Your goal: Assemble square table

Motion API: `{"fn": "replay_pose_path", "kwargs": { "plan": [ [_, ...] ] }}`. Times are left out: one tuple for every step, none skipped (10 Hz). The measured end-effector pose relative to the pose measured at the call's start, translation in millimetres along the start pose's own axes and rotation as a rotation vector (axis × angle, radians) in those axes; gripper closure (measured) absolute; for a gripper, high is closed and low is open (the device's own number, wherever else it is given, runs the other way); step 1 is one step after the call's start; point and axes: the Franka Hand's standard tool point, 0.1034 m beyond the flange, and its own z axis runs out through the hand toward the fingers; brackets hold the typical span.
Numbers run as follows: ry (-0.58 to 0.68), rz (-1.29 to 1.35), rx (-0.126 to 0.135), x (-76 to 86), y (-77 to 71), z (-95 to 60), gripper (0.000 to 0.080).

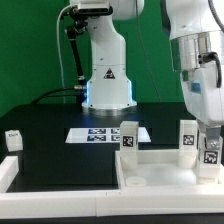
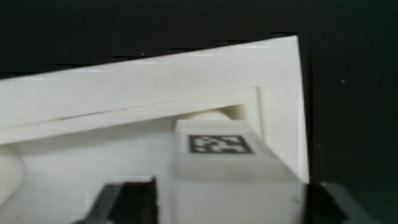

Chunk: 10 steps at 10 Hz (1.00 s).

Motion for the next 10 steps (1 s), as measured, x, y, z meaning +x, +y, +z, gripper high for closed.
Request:
{"fn": "replay_pose_path", "kwargs": {
  "plan": [
    [0.027, -0.168, 0.004, -3.7, -1.2, 0.0, 0.0257],
    [0.041, -0.38, 0.004, -2.1, -2.4, 0.6, 0.0257],
    [0.041, -0.463, 0.002, 0.4, -2.6, 1.1, 0.0172],
    [0.043, -0.489, 0.001, 0.2, -2.6, 1.0, 0.0156],
    [0.046, -0.58, -0.002, 1.1, -2.8, 1.0, 0.0156],
    [0.048, -0.641, -0.004, 1.8, -2.9, 1.0, 0.0151],
    [0.057, -0.753, -0.011, 2.6, -3.4, 1.0, 0.0151],
    [0.07, -1.006, -0.039, 4.5, -4.8, 2.8, 0.015],
    [0.065, -1.141, -0.056, 6.4, -8.9, 4.4, 0.015],
    [0.069, -1.121, -0.051, 6.7, -9.1, 4.4, 0.015]
  ]
}}
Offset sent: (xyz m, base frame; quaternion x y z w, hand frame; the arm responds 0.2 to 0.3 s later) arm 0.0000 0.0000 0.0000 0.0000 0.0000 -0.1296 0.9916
